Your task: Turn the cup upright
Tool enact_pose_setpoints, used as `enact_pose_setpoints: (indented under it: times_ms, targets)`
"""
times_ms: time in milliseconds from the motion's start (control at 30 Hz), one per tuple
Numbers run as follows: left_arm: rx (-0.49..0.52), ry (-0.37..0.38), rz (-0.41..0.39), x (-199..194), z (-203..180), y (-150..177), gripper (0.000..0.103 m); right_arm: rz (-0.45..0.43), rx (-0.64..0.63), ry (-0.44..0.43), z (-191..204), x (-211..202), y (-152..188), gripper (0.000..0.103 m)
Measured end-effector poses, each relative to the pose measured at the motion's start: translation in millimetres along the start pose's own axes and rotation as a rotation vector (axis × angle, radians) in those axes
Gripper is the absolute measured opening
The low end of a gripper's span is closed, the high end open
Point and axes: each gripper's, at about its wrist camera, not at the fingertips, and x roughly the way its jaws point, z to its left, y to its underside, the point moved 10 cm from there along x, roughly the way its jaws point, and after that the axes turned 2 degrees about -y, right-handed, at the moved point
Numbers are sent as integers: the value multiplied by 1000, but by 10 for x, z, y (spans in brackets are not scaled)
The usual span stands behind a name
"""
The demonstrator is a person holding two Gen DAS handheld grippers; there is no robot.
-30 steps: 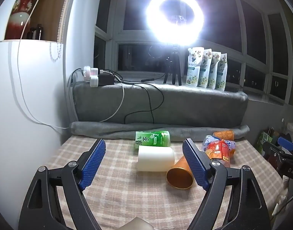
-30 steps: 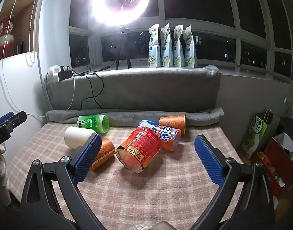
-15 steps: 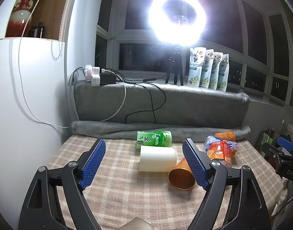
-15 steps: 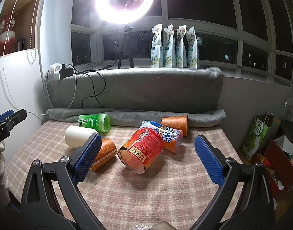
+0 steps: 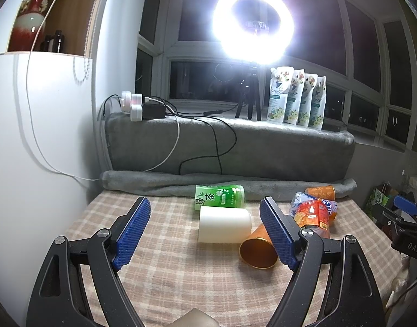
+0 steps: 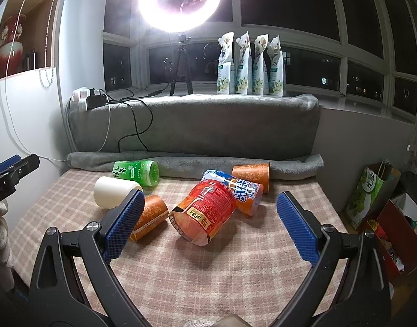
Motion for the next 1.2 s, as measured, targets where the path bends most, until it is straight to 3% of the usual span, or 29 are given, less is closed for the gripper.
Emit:
enact_pose_setpoints:
  times_ms: [1200]
  targets:
    - [-8, -1, 7, 21, 2, 59, 83, 5, -22, -16, 94, 63, 16, 99]
